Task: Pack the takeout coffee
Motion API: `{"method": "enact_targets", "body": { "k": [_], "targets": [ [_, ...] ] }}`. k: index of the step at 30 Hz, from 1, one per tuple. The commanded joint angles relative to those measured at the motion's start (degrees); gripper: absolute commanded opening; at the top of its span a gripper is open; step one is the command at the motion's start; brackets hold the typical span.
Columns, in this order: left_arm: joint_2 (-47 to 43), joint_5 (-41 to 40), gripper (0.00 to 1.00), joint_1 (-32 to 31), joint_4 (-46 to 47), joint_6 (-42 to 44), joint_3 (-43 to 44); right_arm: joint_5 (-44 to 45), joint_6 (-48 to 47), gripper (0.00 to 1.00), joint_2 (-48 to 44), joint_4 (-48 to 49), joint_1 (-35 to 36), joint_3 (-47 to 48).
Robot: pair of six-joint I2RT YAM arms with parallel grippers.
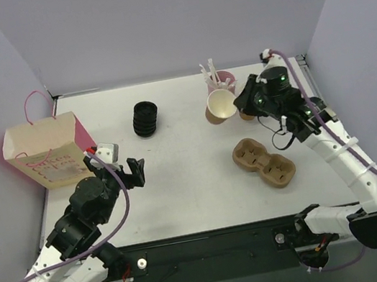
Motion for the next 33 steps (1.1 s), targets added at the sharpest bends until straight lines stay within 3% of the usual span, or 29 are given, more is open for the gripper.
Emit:
{"method": "enact_targets", "body": {
  "k": [1,11,16,26,29,33],
  "targets": [
    [-1.7,-3.9,0.91,-0.1,2.4,0.8,-0.2,7.8,2.9,0.00,2.7,4.5,11.2,-5.3],
    [-1.8,-4.3,0.91,-0.3,2.1,0.7,-0.1,10.6,4.7,0.00,19.6,11.8,24.6,-6.7],
    [-1.3,-4.1,0.91,-0.3,1.9,0.7,0.0,11.5,5.7,0.00,25.5,12.3,26.8,-6.6],
    [-1.0,-3.5,0.91,-0.2,2.1,0.8,-0.1,12.4,8.5,0.03,27.9,13.5,28.5,-10.6],
    [-0.7,-3.3,0.91,-0.3,2.2,0.8,-0.1,12.6,8.6,0.07,27.8,13.5,28.5,-11.0],
    [-0.4,-2.6,0.91,-0.3,2.3,1.0,-0.2,12.8,8.2,0.21,26.9,12.8,28.5,-10.4]
  ]
}}
